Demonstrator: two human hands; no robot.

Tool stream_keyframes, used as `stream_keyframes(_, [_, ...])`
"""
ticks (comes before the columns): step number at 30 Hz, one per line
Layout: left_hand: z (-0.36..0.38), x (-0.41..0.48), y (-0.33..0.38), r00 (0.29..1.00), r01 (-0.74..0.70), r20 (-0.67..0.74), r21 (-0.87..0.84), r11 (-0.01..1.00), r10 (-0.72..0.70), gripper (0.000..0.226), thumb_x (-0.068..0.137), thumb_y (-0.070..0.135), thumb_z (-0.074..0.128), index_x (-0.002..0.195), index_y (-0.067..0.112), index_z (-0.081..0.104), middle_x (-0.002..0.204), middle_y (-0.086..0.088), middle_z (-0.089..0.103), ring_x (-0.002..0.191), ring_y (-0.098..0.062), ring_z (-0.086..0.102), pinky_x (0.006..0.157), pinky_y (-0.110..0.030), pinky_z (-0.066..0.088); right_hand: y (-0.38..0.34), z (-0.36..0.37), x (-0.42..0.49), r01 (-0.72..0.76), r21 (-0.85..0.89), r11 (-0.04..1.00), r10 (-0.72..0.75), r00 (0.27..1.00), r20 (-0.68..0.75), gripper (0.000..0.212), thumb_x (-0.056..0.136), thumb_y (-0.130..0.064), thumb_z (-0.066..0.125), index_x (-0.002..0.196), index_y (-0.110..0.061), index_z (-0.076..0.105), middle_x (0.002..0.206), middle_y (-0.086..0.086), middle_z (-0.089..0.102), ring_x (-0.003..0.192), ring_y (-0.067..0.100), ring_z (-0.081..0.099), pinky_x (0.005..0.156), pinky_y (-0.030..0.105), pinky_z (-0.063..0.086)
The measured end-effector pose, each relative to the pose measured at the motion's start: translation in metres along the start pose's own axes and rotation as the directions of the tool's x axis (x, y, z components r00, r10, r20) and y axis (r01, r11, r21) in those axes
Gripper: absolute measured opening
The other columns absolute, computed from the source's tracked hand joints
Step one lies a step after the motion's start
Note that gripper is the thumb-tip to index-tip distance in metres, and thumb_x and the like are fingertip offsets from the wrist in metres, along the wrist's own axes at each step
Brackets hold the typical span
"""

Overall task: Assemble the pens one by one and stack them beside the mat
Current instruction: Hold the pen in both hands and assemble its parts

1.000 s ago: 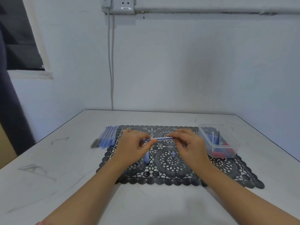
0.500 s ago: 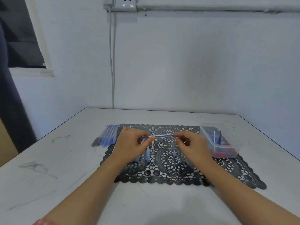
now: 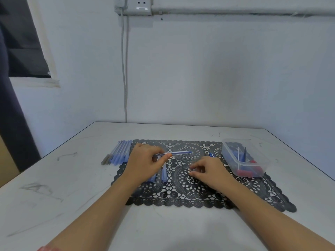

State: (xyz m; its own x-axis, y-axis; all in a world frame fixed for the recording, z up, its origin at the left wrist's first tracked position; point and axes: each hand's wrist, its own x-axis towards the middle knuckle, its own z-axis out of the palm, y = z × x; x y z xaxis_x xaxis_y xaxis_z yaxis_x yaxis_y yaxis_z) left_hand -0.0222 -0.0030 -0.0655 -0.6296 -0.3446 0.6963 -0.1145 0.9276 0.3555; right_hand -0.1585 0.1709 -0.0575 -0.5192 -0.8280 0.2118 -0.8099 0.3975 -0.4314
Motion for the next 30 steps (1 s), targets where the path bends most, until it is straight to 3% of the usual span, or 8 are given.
stream_keyframes(5, [0.0, -0.001, -0.002, 1.0, 0.0, 0.018, 0.0, 1.0, 0.0, 0.048, 0.082, 0.066, 0.043, 0.077, 0.027, 0.071, 0.056, 0.01, 0.06, 0.059, -0.001, 0.053, 0.083, -0.032, 0.041, 0.001, 0.0, 0.002, -0.042, 0.058, 0.997, 0.044, 0.998, -0.038, 0.015, 0.083, -0.022, 0.067, 0.098, -0.022, 0.073, 0.093, -0.005, 0.07, 0.076, 0.0, 0.056, 0.059, -0.003, 0.034])
stream_keyframes(9, [0.0, -0.001, -0.001, 1.0, -0.011, 0.013, 0.003, 1.0, 0.011, 0.046, 0.081, 0.065, 0.044, 0.077, 0.028, 0.07, 0.054, 0.01, 0.057, 0.057, 0.0, 0.051, 0.081, -0.03, 0.04, -0.002, -0.001, 0.002, -0.078, 0.225, 0.971, 0.11, 0.985, -0.134, 0.014, 0.082, -0.017, 0.068, 0.094, -0.022, 0.072, 0.08, -0.01, 0.068, 0.071, -0.002, 0.062, 0.067, 0.007, 0.048])
stream_keyframes(13, [-0.001, -0.001, -0.001, 1.0, -0.011, 0.013, 0.005, 1.0, 0.011, 0.047, 0.082, 0.065, 0.043, 0.076, 0.027, 0.071, 0.055, 0.01, 0.058, 0.057, -0.001, 0.052, 0.079, -0.028, 0.038, -0.005, -0.003, 0.001, -0.059, 0.365, 0.929, 0.149, 0.963, -0.225, 0.015, 0.081, -0.016, 0.069, 0.094, -0.024, 0.071, 0.074, -0.021, 0.06, 0.07, -0.01, 0.056, 0.057, 0.003, 0.043])
stream_keyframes(18, [-0.001, -0.001, -0.001, 1.0, -0.008, 0.014, 0.005, 1.0, 0.008, 0.046, 0.082, 0.064, 0.044, 0.076, 0.027, 0.071, 0.055, 0.009, 0.058, 0.057, -0.001, 0.052, 0.08, -0.03, 0.041, -0.008, -0.006, -0.003, -0.007, 0.508, 0.861, 0.18, 0.939, -0.292, 0.019, 0.082, -0.016, 0.068, 0.094, -0.031, 0.069, 0.075, -0.019, 0.065, 0.07, -0.001, 0.062, 0.063, 0.006, 0.048])
stream_keyframes(25, [-0.001, -0.001, 0.002, 1.0, -0.017, 0.02, 0.013, 1.0, 0.016, 0.044, 0.082, 0.064, 0.043, 0.074, 0.029, 0.069, 0.052, 0.008, 0.055, 0.056, -0.002, 0.05, 0.08, -0.031, 0.04, -0.007, -0.004, -0.002, 0.022, 0.637, 0.77, 0.206, 0.937, -0.281, 0.02, 0.082, -0.008, 0.068, 0.092, -0.025, 0.072, 0.081, -0.007, 0.071, 0.066, 0.006, 0.067, 0.068, 0.015, 0.053])
stream_keyframes(30, [-0.001, -0.001, 0.003, 0.999, -0.028, 0.021, 0.019, 0.999, 0.028, 0.045, 0.081, 0.064, 0.043, 0.076, 0.029, 0.07, 0.055, 0.01, 0.056, 0.058, -0.001, 0.049, 0.078, -0.029, 0.038, -0.01, -0.004, -0.002, 0.042, 0.663, 0.748, 0.186, 0.945, -0.27, 0.02, 0.081, -0.003, 0.067, 0.094, -0.017, 0.072, 0.077, -0.004, 0.07, 0.059, -0.002, 0.062, 0.06, 0.006, 0.046])
